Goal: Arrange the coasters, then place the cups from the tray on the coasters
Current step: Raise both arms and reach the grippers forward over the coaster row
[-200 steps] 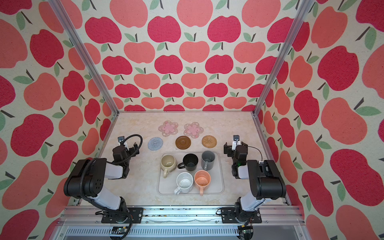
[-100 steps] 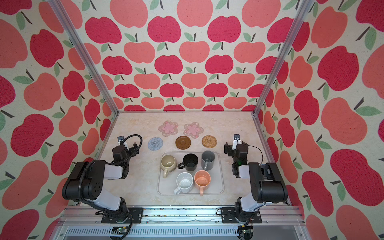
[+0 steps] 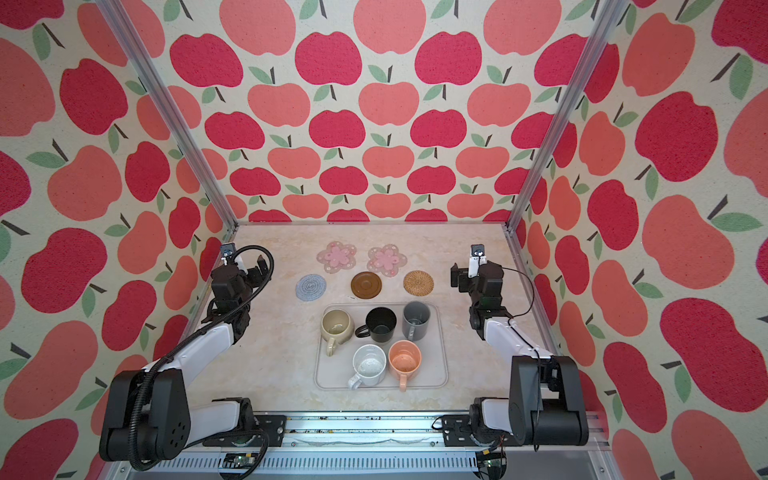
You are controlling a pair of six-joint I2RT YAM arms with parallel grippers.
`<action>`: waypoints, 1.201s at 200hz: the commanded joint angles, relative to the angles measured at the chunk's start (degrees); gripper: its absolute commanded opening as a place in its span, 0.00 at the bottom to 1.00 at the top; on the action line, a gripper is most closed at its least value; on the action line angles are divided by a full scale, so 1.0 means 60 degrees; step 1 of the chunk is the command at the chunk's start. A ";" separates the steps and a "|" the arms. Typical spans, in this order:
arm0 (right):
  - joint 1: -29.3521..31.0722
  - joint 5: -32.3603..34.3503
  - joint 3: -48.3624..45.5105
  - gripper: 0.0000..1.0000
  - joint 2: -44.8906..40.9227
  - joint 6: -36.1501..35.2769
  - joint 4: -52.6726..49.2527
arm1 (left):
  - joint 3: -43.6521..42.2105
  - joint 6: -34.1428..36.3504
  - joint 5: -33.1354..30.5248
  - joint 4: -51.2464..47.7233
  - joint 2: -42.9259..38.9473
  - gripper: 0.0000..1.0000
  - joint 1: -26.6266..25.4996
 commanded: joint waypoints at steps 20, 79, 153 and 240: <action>0.0706 -0.0166 0.1699 1.00 0.0572 0.0229 -0.1914 | 0.0976 -0.0847 0.0140 -0.1169 0.0256 0.99 -0.0342; 0.2092 0.0507 0.4378 0.98 0.2315 0.0628 -0.4268 | 0.2556 -0.1403 -0.0099 -0.2904 0.1408 0.99 -0.0736; 0.3784 0.0909 0.7374 0.95 0.4841 0.0357 -0.6433 | 0.3548 -0.1500 -0.0533 -0.4325 0.2179 1.00 -0.0826; 0.4760 0.1147 0.9501 0.95 0.6610 0.0687 -0.7568 | 0.3747 -0.1813 -0.0383 -0.5133 0.2477 0.91 -0.0915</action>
